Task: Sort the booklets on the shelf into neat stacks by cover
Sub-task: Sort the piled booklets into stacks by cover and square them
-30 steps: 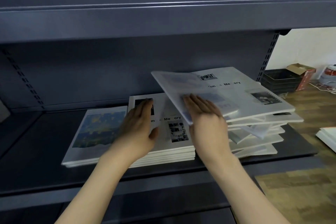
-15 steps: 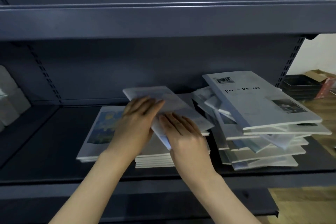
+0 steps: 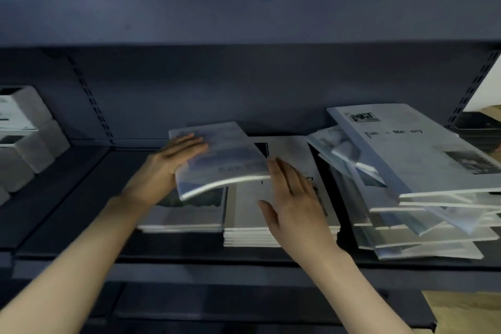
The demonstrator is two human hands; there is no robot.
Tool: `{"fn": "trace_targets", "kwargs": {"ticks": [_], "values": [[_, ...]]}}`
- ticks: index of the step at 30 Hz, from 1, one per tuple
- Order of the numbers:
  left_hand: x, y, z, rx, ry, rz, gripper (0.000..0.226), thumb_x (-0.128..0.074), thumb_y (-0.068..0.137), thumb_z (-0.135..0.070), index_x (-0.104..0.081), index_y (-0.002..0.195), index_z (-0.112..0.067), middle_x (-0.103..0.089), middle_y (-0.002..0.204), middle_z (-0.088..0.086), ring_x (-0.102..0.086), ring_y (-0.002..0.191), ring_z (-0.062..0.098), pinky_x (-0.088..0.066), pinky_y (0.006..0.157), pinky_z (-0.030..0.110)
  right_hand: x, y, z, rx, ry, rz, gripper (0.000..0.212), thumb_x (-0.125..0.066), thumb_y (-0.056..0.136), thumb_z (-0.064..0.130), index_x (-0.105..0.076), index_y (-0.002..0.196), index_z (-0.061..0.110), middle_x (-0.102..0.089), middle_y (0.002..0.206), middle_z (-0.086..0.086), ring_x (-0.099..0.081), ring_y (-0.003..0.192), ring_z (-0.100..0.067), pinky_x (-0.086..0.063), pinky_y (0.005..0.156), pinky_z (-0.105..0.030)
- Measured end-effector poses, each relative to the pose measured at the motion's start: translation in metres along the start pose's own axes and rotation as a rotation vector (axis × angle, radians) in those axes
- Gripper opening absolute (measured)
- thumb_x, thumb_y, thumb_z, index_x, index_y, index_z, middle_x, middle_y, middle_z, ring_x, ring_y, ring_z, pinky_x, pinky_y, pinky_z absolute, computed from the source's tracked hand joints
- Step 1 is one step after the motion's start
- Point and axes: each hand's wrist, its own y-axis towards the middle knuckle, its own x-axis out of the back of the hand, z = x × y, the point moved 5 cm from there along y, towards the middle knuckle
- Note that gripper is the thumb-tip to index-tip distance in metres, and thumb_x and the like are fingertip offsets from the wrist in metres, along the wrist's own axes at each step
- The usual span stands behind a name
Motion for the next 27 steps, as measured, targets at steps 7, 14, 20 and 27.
{"fn": "trace_targets", "kwargs": {"ticks": [7,14,20,27], "values": [[-0.030,-0.022,0.059,-0.131,0.059,0.301,0.115,-0.044,0.047,0.037,-0.035,0.140,-0.030,-0.028,0.148,-0.009,-0.010,0.138,-0.007,-0.004,0.112,0.012,-0.033,-0.004,0.001,-0.006,0.088,0.135,0.032,-0.067,0.079,0.013,-0.064,0.107,-0.001,-0.063,0.112,-0.014,-0.062,0.104,-0.033,-0.056,0.080,-0.042],[-0.027,-0.024,0.066,0.038,0.160,0.301,0.049,-0.051,0.093,-0.023,-0.038,0.138,-0.038,-0.024,0.152,-0.003,-0.022,0.137,0.021,-0.021,0.110,0.037,-0.036,-0.001,0.004,-0.079,0.055,0.316,0.038,-0.036,0.099,0.028,-0.052,0.128,0.009,-0.044,0.139,-0.001,-0.039,0.129,-0.017,-0.041,0.093,-0.028],[-0.021,-0.015,0.079,0.296,0.161,0.451,0.063,-0.043,0.085,0.005,-0.043,0.138,-0.030,-0.028,0.151,-0.002,-0.037,0.132,0.024,-0.039,0.101,0.038,-0.034,0.001,0.007,-0.143,0.042,0.348,0.037,-0.032,0.099,0.029,-0.051,0.127,0.013,-0.041,0.139,0.003,-0.037,0.128,-0.013,-0.038,0.093,-0.025],[-0.047,-0.024,0.021,0.357,0.070,0.449,0.066,-0.031,0.085,-0.068,-0.034,0.141,-0.034,-0.024,0.153,-0.002,-0.023,0.138,0.026,-0.029,0.109,0.044,-0.036,0.002,0.010,-0.196,0.051,0.353,0.036,-0.034,0.099,0.029,-0.051,0.125,0.011,-0.045,0.135,0.000,-0.040,0.124,-0.016,-0.040,0.092,-0.027]]}}
